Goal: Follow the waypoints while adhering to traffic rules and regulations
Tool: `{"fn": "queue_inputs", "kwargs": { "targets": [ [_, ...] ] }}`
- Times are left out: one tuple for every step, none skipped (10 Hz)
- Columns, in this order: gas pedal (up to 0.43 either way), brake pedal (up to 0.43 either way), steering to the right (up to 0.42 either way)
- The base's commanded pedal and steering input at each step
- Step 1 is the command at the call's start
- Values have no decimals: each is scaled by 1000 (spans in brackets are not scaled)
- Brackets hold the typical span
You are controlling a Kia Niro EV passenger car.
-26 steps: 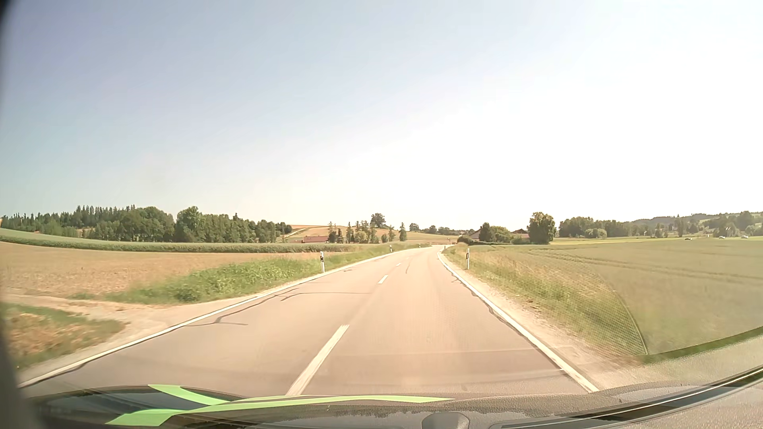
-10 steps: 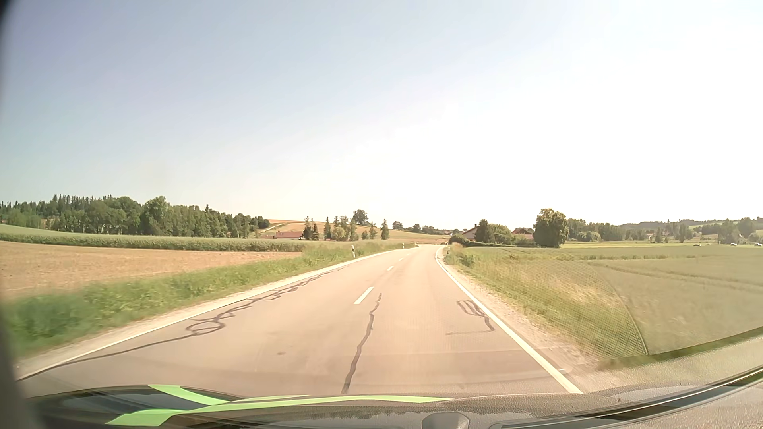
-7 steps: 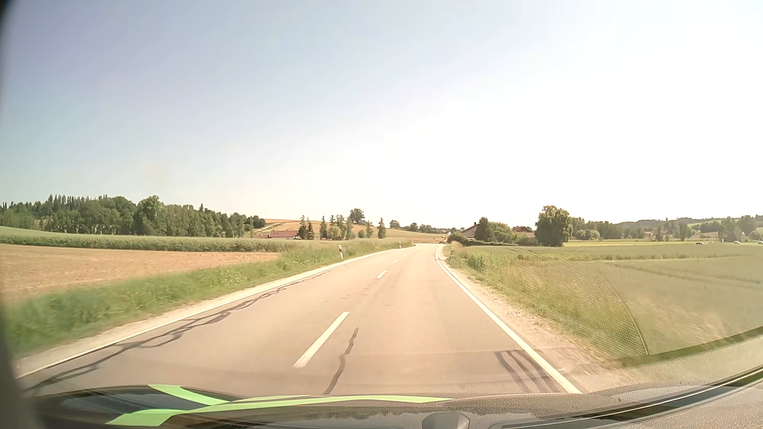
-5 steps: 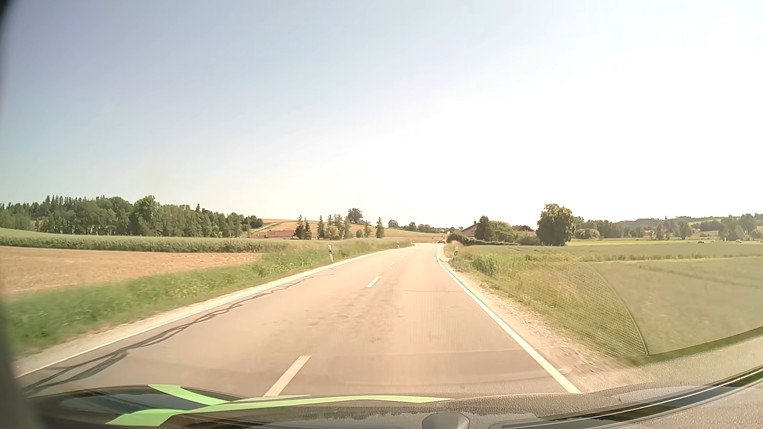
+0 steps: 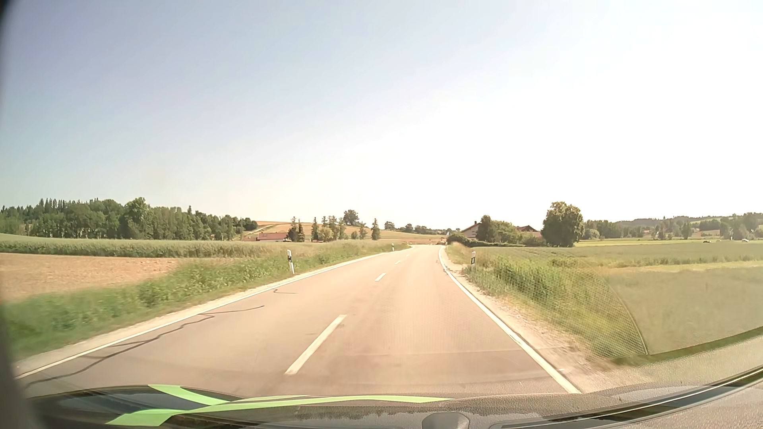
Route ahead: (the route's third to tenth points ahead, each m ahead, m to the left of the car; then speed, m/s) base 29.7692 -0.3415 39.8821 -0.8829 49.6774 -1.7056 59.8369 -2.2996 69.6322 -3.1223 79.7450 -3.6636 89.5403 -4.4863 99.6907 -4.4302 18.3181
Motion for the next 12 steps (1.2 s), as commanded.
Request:
{"fn": "queue_inputs", "kwargs": {
  "targets": [
    [220,0,3],
    [220,0,3],
    [220,0,3],
    [209,0,4],
    [177,0,3],
    [177,0,3],
    [177,0,3],
    [189,0,4],
    [197,0,4],
    [197,0,4],
    [197,0,4],
    [197,0,5]
  ]
}}
